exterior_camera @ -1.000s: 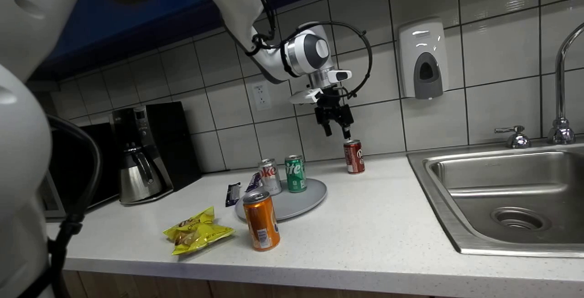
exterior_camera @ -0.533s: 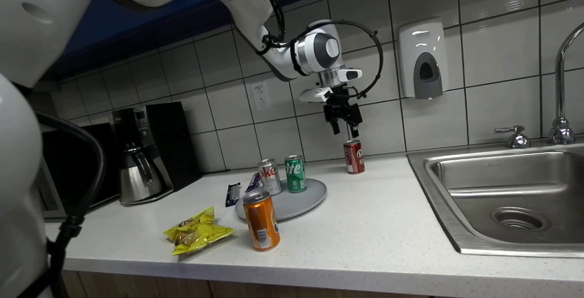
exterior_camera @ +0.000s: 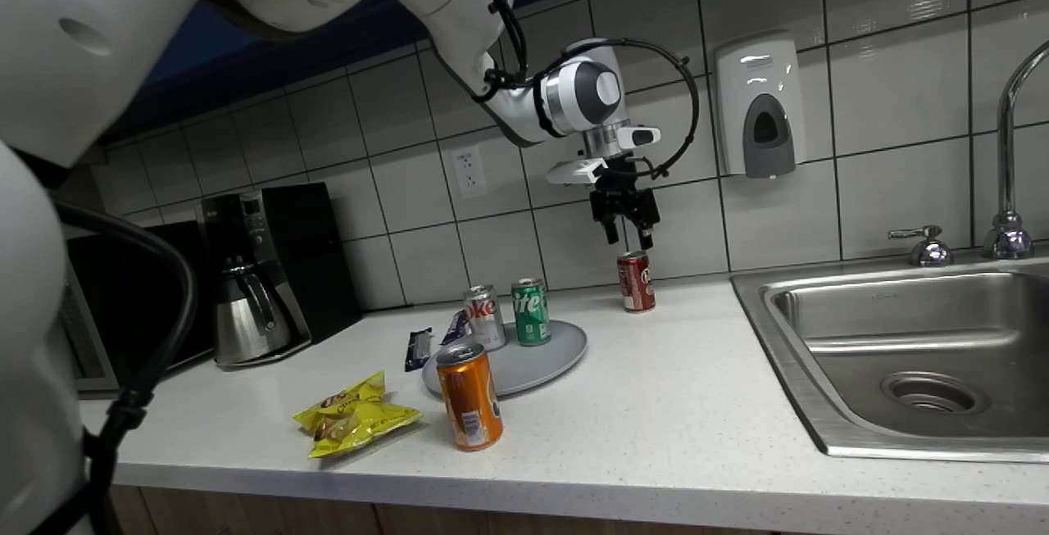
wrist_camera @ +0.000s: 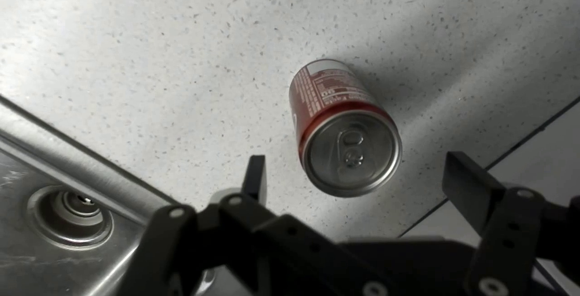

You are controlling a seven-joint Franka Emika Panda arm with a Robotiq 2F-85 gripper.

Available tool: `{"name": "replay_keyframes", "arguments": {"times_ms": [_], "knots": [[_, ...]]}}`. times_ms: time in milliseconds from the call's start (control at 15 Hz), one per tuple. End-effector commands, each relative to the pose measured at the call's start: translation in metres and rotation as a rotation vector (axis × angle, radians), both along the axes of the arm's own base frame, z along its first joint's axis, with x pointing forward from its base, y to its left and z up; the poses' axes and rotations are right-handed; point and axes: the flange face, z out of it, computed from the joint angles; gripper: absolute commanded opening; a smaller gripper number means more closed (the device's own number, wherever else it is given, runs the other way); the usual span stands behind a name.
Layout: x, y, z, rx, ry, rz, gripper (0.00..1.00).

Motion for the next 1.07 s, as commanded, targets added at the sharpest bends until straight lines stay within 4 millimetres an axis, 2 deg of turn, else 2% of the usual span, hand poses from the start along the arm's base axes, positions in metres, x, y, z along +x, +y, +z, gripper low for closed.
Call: {"name": "replay_keyframes", "arguments": {"times_ms": [0,400,933,1000], "knots": [[0.009,-0.006,0.000,0.026,0.018,0.013,1.00],[0.012,-0.005,-0.015,0.027,0.047,0.014,1.00],[0.013,-0.004,-0.022,0.026,0.058,0.018,1.00],[0.013,-0.004,-0.022,0.026,0.057,0.020,0.75]]}}
